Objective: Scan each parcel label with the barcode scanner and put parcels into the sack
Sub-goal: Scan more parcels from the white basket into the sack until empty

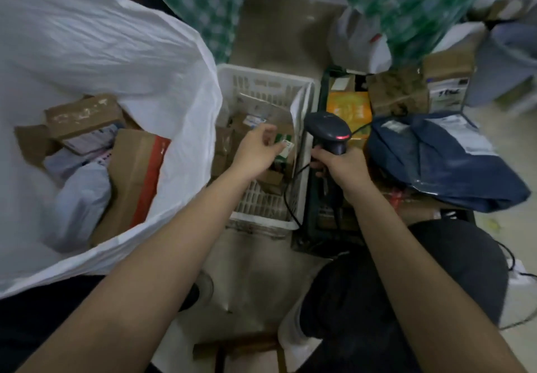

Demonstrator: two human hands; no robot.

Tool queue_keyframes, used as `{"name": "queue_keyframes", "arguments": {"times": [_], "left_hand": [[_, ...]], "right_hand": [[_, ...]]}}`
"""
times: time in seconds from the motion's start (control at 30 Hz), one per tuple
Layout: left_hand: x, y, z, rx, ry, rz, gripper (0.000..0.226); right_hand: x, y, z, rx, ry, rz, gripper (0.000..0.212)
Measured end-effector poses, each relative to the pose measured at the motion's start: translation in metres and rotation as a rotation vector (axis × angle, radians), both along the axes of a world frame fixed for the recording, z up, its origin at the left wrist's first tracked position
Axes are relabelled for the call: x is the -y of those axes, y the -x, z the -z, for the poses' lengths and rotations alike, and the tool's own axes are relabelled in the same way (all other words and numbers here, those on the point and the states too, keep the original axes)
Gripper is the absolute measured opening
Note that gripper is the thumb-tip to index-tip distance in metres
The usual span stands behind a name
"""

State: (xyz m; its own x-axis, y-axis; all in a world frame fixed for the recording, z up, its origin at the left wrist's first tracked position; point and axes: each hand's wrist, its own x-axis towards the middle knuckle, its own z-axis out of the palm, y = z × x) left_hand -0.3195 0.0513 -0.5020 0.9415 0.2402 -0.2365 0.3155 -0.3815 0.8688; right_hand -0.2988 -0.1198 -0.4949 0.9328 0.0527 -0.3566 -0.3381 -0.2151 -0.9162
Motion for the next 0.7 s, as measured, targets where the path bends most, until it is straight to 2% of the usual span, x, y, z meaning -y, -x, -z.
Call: {"name": "queue_keyframes", "arguments": {"times": [0.1,0.23,0.33,0.5,0.7], "left_hand": [[-0.003,-0.019,0.048,-0.178,-0.033,-0.041,0.052],[-0.006,-0.038,0.114,-0.359,-0.034,-0.092,0.073],[-0.002,-0.053,0.151,-0.447,-0.133,-0.117,0.070],[0.001,-0.063,0.190,-0.478,-0.184,-0.021,0.076],[0.006,-0.064,0.210,-0.512,-0.237,0.038,0.100]], "right_hand": [[-0.006,-0.009,0.018,-0.025,0.047,-0.001,0.013],[-0.014,-0.017,0.042,-0.023,0.128,-0.043,0.014],[-0.019,-0.023,0.059,-0.039,0.173,-0.069,0.029],[-0.020,-0.036,0.071,-0.041,0.278,-0.085,0.025],[-0.020,-0.041,0.074,-0.056,0.227,-0.057,0.022]]}}
